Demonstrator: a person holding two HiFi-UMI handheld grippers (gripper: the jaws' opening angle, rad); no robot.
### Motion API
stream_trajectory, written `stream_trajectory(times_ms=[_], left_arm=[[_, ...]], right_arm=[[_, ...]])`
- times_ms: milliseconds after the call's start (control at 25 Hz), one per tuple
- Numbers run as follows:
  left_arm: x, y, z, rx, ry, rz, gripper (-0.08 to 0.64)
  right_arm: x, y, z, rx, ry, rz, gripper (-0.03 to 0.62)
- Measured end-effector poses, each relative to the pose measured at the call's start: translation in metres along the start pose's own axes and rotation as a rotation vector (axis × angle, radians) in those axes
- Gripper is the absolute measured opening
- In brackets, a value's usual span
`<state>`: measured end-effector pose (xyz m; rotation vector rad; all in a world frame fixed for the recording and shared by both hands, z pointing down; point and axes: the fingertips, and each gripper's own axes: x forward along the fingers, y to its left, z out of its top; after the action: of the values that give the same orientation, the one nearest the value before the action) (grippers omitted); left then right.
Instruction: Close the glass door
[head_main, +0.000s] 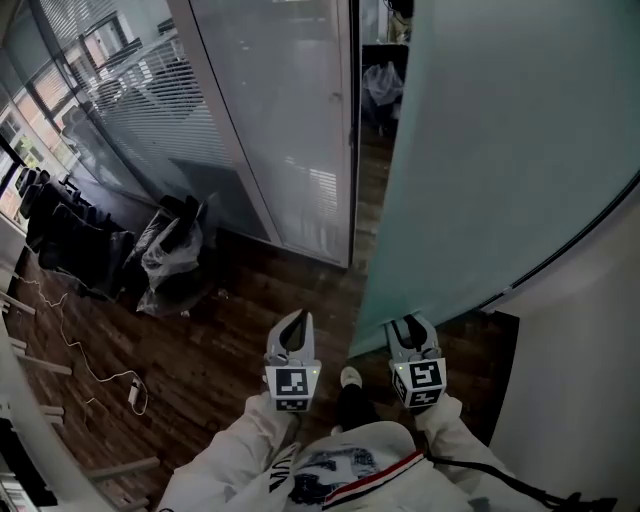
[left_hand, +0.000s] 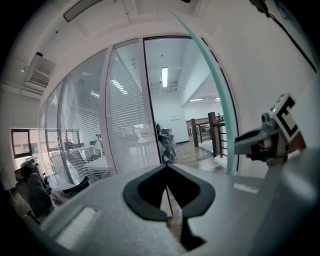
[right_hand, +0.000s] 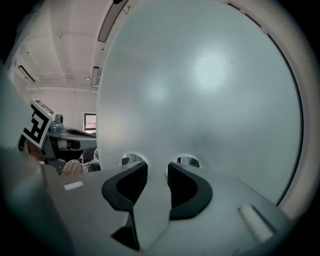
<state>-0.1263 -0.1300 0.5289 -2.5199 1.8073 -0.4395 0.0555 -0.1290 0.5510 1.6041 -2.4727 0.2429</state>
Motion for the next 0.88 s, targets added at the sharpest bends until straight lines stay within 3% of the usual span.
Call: stream_trajectory(times_ms=[200,560,880], left_arm=[[0.035,0.019,0.006,0.008,0.011,0.014,0.003],[0.102,0.049,0.02,0.001,0.012,0.025,0.003],[0.148,0.077,0.022,0.004,0.017,0.057,0.003]], right_arm=[[0.035,-0.004,0.008,-0.027,0.008,-0.045,0.129],[0.106,-0.017,0.032,-0.004,-0.01,-0.016,0.127],[0.167,-0.035,0.044,0.006,0.005,-0.071,0.124]])
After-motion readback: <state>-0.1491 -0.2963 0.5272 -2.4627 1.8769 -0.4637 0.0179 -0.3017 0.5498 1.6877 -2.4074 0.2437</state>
